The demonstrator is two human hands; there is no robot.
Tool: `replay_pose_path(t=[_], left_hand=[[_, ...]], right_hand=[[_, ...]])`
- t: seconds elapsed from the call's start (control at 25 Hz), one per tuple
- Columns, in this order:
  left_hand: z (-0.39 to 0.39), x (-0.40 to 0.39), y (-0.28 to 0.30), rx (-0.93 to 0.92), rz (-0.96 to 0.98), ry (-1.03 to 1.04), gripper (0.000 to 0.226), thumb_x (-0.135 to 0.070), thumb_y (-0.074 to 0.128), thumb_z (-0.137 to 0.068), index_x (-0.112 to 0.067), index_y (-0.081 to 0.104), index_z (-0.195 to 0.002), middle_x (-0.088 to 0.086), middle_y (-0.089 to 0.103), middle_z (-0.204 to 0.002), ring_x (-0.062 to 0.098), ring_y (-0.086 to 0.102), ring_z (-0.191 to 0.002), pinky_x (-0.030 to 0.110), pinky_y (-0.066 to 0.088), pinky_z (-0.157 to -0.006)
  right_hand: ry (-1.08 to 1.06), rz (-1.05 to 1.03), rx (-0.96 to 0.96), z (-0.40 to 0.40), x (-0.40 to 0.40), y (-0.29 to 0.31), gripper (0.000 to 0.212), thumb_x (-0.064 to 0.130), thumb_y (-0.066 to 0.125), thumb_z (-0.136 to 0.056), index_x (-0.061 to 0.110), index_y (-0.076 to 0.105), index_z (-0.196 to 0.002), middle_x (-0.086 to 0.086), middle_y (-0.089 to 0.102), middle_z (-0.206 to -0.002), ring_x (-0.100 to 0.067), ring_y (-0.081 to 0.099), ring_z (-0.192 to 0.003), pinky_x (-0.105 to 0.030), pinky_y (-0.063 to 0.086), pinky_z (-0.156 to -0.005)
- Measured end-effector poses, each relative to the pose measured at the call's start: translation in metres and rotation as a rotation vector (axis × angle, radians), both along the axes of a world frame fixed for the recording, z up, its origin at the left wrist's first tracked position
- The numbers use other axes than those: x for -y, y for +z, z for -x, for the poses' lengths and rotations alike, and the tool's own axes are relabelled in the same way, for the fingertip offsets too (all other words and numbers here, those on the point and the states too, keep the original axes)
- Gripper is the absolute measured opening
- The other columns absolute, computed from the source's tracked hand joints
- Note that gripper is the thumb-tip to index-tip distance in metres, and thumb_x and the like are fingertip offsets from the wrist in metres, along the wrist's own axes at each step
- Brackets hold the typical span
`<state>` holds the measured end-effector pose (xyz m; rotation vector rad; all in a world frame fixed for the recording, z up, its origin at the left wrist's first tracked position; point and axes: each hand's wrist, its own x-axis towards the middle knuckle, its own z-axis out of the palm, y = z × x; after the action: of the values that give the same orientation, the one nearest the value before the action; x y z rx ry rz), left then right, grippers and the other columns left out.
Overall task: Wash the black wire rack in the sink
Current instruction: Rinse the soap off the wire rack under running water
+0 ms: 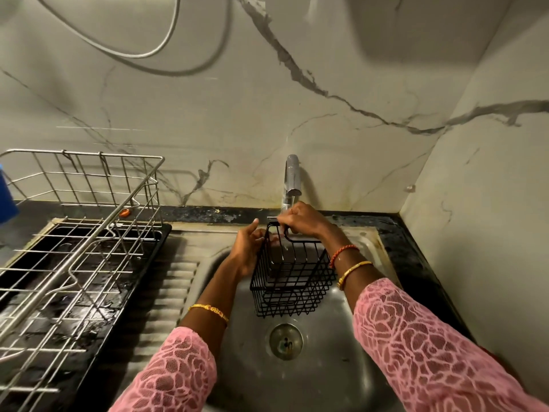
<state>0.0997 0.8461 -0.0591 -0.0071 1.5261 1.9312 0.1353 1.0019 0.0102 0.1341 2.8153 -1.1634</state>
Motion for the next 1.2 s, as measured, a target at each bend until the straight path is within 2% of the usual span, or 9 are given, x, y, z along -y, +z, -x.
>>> replay_pose_path(t=[0.12, 0.28, 0.44, 0.6, 0.76, 0.88, 0.96, 1.08, 1.2], left_hand=[[0.001, 0.007, -0.024, -0.04, 0.129, -0.052, 0.055, -0.049, 0.025, -0.099, -0.01, 0.063, -0.107, 0.013, 0.064, -0.116, 0.028, 0.054, -0.111, 0.043, 0.039, -0.101], [-0.013, 0.007, -0.04, -0.076, 0.219, -0.068, 0.043, -0.031, 0.023, -0.104, -0.01, 0.058, -0.117, 0.007, 0.059, -0.112, 0.01, 0.053, -0.089, 0.026, 0.04, -0.071], [-0.006, -0.001, -0.045, -0.201, 0.354, -0.114, 0.032, -0.014, 0.033, -0.102, -0.005, 0.054, -0.125, 0.014, 0.056, -0.119, 0.008, 0.053, -0.085, 0.016, 0.043, -0.065], [-0.003, -0.011, -0.046, -0.391, 0.425, -0.252, 0.02, -0.015, 0.047, -0.098, -0.014, 0.061, -0.112, 0.017, 0.062, -0.116, 0.026, 0.061, -0.104, 0.036, 0.051, -0.091], [0.003, -0.024, -0.028, -0.566, 0.513, -0.367, 0.018, -0.029, 0.054, -0.094, -0.026, 0.06, -0.111, 0.011, 0.062, -0.111, 0.025, 0.06, -0.104, 0.044, 0.05, -0.095], [0.006, -0.041, -0.015, -0.825, 0.745, -0.449, 0.028, -0.041, 0.047, -0.089, -0.04, 0.053, -0.117, 0.01, 0.057, -0.121, 0.032, 0.05, -0.118, 0.055, 0.039, -0.102], [0.005, -0.053, -0.007, -0.97, 0.817, -0.493, 0.033, -0.03, 0.04, -0.095, -0.027, 0.05, -0.127, 0.014, 0.053, -0.129, 0.035, 0.042, -0.124, 0.056, 0.03, -0.108], [-0.001, -0.074, 0.008, -0.889, 0.586, -0.455, 0.029, -0.02, 0.033, -0.101, -0.014, 0.058, -0.116, 0.013, 0.061, -0.111, 0.028, 0.057, -0.102, 0.047, 0.045, -0.096], [-0.005, -0.098, 0.025, -0.539, 0.271, -0.213, 0.025, -0.01, 0.035, -0.101, -0.011, 0.058, -0.093, 0.01, 0.062, -0.092, 0.02, 0.061, -0.082, 0.038, 0.052, -0.081]], right_hand=[[-0.092, 0.105, -0.017, -0.011, -0.014, -0.005, 0.037, 0.026, 0.051, -0.09, 0.015, 0.055, -0.055, 0.002, 0.054, -0.055, -0.013, 0.044, -0.05, -0.027, 0.037, -0.057], [-0.377, 0.337, -0.059, -0.037, -0.044, -0.017, 0.031, 0.018, 0.049, -0.09, 0.011, 0.06, -0.063, -0.002, 0.058, -0.055, -0.006, 0.043, -0.04, -0.015, 0.029, -0.035], [-0.582, 0.539, -0.13, -0.06, -0.069, -0.035, 0.034, 0.017, 0.046, -0.092, 0.014, 0.053, -0.06, -0.004, 0.044, -0.05, -0.002, 0.031, -0.027, -0.013, 0.018, -0.031], [-0.781, 0.725, -0.243, -0.08, -0.086, -0.065, 0.026, 0.03, 0.055, -0.082, 0.019, 0.057, -0.059, 0.005, 0.051, -0.048, -0.006, 0.044, -0.039, -0.018, 0.031, -0.04], [-0.859, 0.923, -0.322, -0.099, -0.088, -0.08, 0.028, 0.021, 0.045, -0.092, 0.017, 0.056, -0.066, 0.01, 0.054, -0.043, -0.004, 0.051, -0.043, -0.02, 0.041, -0.048], [-0.867, 1.058, -0.367, -0.106, -0.081, -0.076, 0.032, 0.019, 0.037, -0.096, 0.015, 0.054, -0.069, 0.009, 0.057, -0.042, 0.001, 0.054, -0.04, -0.012, 0.043, -0.042], [-0.89, 1.087, -0.386, -0.107, -0.079, -0.075, 0.033, 0.022, 0.035, -0.096, 0.016, 0.051, -0.068, 0.009, 0.055, -0.04, 0.001, 0.052, -0.038, -0.012, 0.041, -0.04], [-0.896, 1.092, -0.371, -0.108, -0.083, -0.083, 0.043, 0.027, 0.038, -0.095, 0.02, 0.057, -0.058, 0.01, 0.051, -0.04, -0.006, 0.048, -0.04, -0.02, 0.036, -0.049], [-0.89, 1.004, -0.326, -0.108, -0.086, -0.093, 0.047, 0.036, 0.045, -0.09, 0.02, 0.06, -0.049, 0.009, 0.047, -0.043, -0.014, 0.038, -0.048, -0.024, 0.027, -0.055]])
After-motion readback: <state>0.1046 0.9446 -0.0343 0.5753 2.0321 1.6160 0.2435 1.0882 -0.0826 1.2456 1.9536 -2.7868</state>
